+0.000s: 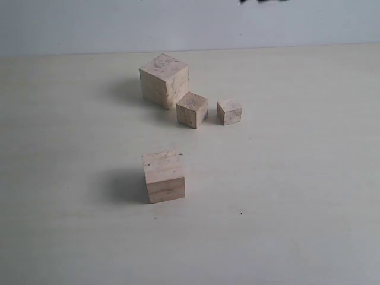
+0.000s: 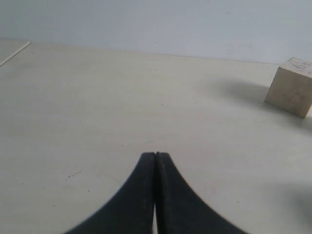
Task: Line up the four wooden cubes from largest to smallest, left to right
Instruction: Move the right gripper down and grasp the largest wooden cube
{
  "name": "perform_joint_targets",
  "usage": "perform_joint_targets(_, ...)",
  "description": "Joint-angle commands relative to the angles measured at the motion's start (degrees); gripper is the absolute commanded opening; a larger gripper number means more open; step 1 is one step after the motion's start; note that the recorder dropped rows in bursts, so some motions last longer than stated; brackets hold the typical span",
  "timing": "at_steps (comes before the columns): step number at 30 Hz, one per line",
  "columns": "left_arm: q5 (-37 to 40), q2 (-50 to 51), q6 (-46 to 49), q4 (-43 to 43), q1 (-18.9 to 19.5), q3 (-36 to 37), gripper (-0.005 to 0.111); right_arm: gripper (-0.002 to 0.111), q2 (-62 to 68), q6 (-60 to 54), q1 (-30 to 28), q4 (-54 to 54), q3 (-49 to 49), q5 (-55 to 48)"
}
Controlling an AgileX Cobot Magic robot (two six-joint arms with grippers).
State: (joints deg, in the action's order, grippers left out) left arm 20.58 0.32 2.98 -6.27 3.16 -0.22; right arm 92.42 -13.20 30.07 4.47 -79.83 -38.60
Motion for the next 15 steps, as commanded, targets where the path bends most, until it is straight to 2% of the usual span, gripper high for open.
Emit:
perform_joint_targets(1, -0.3, -0.3, -0.3, 0.1, -0.3, 0.2, 0.0, 0.0, 6.5, 6.8, 0.1, 3.2, -3.1, -12.0)
perform_joint_targets(9, -0.3, -0.3, -0.3, 0.1, -0.3, 0.2, 0.0, 0.0, 7.8, 8.3, 0.1, 4.2, -3.1, -6.7)
perform_joint_targets(15, -0.3, -0.3, -0.3, 0.1, -0.3, 0.2, 0.0, 0.0, 7.8, 8.1, 0.1, -3.5, -3.1, 1.8)
